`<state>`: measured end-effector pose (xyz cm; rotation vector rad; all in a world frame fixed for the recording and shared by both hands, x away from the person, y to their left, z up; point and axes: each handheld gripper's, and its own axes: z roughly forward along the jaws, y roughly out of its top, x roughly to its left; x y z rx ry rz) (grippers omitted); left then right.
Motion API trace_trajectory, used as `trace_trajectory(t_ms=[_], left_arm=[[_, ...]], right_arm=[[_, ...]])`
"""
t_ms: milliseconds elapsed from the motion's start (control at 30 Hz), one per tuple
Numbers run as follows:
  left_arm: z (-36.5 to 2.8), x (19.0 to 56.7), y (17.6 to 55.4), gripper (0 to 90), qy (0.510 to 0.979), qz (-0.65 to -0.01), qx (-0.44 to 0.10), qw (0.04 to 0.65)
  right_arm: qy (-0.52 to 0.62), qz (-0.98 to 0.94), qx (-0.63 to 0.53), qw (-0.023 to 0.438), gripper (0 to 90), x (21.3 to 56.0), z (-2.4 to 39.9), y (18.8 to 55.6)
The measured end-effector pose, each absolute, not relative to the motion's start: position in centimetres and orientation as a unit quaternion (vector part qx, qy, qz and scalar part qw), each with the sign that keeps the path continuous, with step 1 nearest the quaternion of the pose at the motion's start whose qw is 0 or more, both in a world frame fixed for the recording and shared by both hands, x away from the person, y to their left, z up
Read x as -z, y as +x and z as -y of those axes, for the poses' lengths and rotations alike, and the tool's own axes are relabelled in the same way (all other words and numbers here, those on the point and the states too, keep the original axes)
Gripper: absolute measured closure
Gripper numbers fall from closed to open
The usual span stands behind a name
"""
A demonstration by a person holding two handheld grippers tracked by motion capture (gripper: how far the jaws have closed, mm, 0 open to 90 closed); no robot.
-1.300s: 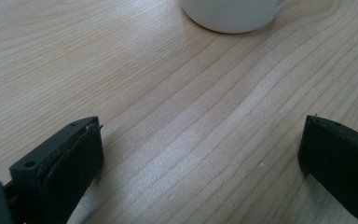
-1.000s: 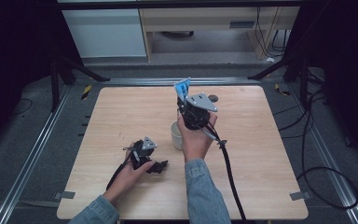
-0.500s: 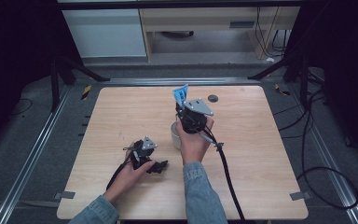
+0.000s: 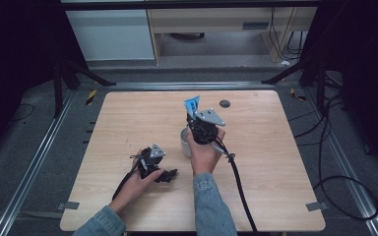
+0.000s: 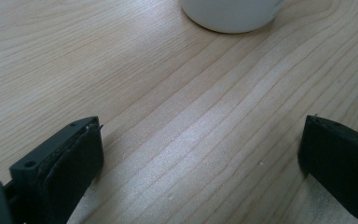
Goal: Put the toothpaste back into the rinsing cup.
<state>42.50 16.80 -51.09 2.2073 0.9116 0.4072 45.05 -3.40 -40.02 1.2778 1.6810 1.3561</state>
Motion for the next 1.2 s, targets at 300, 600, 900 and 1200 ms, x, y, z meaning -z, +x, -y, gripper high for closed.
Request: trace_trajectory(t_ms=[300,600,900,1200], left_arm=[[-16.8,51.1,42.5,0.0,0.853,-0.352,-0.157,0.352],[-16.8,51.1,42.5,0.0,0.854,-0.351,-0.157,0.351],[-16.8,51.1,42.5,0.0,0.853,-0.352,-0.157,0.351],[-16.8,51.1,42.5,0.0,0.854,-0.351,-0.157,0.351]], right_arm=[[0.487,-0.637,-0.514,0.305,73.0,40.7,3.4,45.1],[0.489,-0.639,-0.511,0.303,73.0,41.2,3.4,45.0],[0.492,-0.64,-0.51,0.297,73.0,41.6,3.4,45.0],[0.494,-0.639,-0.513,0.292,72.9,41.9,3.4,45.1]])
